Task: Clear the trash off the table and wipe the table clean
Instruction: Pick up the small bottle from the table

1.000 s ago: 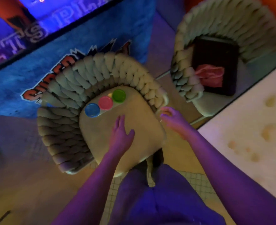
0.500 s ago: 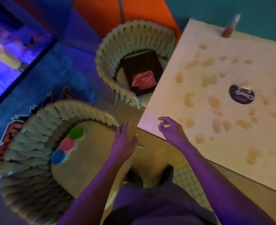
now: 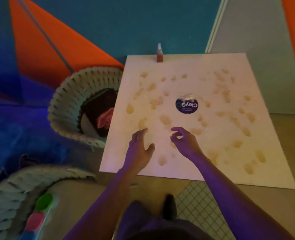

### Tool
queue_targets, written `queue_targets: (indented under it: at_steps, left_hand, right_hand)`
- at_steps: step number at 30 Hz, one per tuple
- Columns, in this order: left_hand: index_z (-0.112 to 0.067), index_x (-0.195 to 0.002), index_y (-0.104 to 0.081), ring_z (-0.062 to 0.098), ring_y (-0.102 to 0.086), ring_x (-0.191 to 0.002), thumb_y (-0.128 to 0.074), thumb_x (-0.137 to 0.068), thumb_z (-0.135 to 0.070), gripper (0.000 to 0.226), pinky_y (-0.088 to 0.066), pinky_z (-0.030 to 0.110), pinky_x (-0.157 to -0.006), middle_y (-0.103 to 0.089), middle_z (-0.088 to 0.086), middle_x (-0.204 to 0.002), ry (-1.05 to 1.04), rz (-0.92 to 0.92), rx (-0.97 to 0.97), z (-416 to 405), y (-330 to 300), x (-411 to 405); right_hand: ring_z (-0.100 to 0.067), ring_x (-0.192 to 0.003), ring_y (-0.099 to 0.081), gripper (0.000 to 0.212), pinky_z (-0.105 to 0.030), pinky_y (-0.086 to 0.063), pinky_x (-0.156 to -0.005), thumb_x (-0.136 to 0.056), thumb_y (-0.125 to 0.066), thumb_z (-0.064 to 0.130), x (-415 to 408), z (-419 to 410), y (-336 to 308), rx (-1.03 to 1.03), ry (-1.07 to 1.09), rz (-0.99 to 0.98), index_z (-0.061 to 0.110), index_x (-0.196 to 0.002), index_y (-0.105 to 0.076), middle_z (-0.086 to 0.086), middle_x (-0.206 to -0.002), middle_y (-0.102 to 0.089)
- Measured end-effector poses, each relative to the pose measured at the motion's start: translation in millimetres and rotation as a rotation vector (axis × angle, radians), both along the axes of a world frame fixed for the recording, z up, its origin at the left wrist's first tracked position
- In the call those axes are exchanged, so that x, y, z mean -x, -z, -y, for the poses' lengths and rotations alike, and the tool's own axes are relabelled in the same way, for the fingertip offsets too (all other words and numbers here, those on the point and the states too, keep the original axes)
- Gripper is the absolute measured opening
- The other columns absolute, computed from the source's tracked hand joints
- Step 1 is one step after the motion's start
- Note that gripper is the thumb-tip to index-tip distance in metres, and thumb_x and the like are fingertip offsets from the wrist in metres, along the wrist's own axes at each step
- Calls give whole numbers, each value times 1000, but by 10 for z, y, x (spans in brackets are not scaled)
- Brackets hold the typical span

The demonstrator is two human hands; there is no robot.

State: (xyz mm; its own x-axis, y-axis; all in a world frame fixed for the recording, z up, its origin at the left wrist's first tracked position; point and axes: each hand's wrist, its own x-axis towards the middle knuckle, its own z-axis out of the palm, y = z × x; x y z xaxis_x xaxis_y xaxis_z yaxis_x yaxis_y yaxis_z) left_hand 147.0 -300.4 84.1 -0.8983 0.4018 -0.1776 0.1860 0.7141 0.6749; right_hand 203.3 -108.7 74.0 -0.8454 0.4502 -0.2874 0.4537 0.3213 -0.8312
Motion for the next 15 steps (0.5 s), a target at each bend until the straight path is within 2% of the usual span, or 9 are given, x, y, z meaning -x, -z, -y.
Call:
queue_targets:
  at_steps: [6, 10, 13, 15]
  left_hand:
    - [-31, -152, -32, 17, -50, -131, -61, -96, -35, 64, -47, 31, -102, -34, -4, -152, 63, -38, -33, -653, -212, 580]
    - [-34, -151, -33, 13, -49, -129, -60, -95, -35, 62, -45, 26, -99, -35, -7, -149, 94, -79, -101, -919, -266, 1034]
    - [-36, -150, -33, 14, -50, -129, -59, -96, -37, 60, -45, 26, -97, -35, -6, -150, 102, -112, -107, -1146, -303, 1525]
    - [-34, -151, -32, 16, -49, -132, -59, -97, -36, 60, -46, 30, -102, -35, -5, -152, 107, -117, -116, -1291, -344, 1865]
  right_hand:
    - [-20, -89, -67, 29, -23, -43, -72, -91, -65, 19, 386, -479, -134, -17, 66, -34, 23, -120, -65, 2, -100, -69]
    - [-16, -92, -64, 31, -20, -38, -75, -90, -66, 16, 790, -701, -245, -69, 54, -44, 16, -122, -64, 1, -101, -67]
    - [-14, -93, -63, 33, -19, -43, -72, -90, -64, 16, 1228, -904, -330, -69, 57, -41, 19, -122, -63, 0, -105, -66]
    - [-17, -96, -64, 32, -27, -49, -78, -91, -65, 21, 1538, -1028, -365, -83, 77, -41, 23, -123, -62, 2, -109, -66]
